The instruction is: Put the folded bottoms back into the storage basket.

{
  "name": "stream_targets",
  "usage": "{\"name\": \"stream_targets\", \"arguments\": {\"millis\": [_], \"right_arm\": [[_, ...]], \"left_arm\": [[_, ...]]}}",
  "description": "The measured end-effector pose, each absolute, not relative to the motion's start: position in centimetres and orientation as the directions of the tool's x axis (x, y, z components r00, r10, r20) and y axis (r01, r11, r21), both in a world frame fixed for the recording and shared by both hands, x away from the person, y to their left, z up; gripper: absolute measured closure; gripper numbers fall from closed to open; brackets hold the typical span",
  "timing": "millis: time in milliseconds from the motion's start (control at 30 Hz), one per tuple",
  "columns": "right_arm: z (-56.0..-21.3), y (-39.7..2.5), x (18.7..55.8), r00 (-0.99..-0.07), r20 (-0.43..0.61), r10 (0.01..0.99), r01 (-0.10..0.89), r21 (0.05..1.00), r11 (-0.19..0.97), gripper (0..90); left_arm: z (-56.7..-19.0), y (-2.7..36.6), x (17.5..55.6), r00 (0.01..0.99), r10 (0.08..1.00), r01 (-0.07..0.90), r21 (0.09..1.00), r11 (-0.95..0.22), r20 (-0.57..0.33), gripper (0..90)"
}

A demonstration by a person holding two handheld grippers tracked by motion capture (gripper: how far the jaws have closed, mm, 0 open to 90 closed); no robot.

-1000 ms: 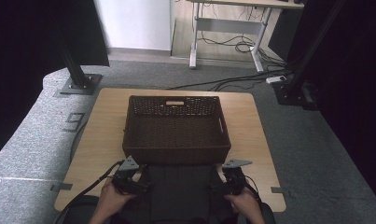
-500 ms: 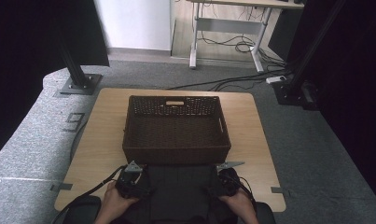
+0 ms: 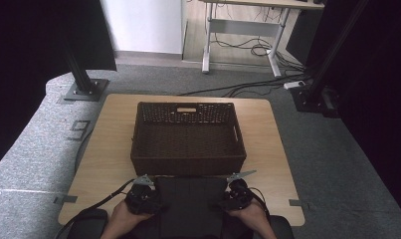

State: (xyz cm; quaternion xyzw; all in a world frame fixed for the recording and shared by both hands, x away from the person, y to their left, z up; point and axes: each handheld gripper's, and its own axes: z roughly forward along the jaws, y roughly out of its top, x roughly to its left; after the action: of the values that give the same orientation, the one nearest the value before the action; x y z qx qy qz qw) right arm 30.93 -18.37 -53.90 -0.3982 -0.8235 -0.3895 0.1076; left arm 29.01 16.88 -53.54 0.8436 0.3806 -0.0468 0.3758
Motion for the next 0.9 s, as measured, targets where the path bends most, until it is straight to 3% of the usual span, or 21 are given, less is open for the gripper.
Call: {"name": "stream_targets", "arguments": {"millis": [100, 400, 567, 733, 900], "right_arm": [[-54.3, -18.3, 31.2, -0.647, 0.545, 0.534, 0.756, 0.550, 0.354, 36.8], [-54.7, -15.8, 31.6, -0.667, 0.583, 0.464, 0.744, 0.551, 0.377, 38.6], [-55.4, -15.3, 31.8, -0.641, 0.648, 0.411, 0.767, 0.539, 0.348, 44.1], [-55.8, -15.5, 31.6, -0.630, 0.665, 0.401, 0.776, 0.537, 0.329, 53.6], [-55.5, -15.7, 31.0, -0.659, 0.636, 0.401, 0.751, 0.581, 0.314, 56.6]], "left_arm": [[-53.5, 16.2, 29.1, 0.714, 0.589, 0.676, 0.592, -0.439, -0.378, 29.2], [-53.7, 15.3, 29.5, 0.732, 0.563, 0.661, 0.601, -0.449, -0.384, 37.1], [-53.8, 15.2, 29.7, 0.730, 0.556, 0.664, 0.604, -0.440, -0.398, 41.4], [-53.9, 15.2, 30.0, 0.720, 0.541, 0.680, 0.598, -0.424, -0.435, 55.6], [-53.6, 15.3, 29.8, 0.745, 0.518, 0.648, 0.638, -0.416, -0.419, 61.3]]}}
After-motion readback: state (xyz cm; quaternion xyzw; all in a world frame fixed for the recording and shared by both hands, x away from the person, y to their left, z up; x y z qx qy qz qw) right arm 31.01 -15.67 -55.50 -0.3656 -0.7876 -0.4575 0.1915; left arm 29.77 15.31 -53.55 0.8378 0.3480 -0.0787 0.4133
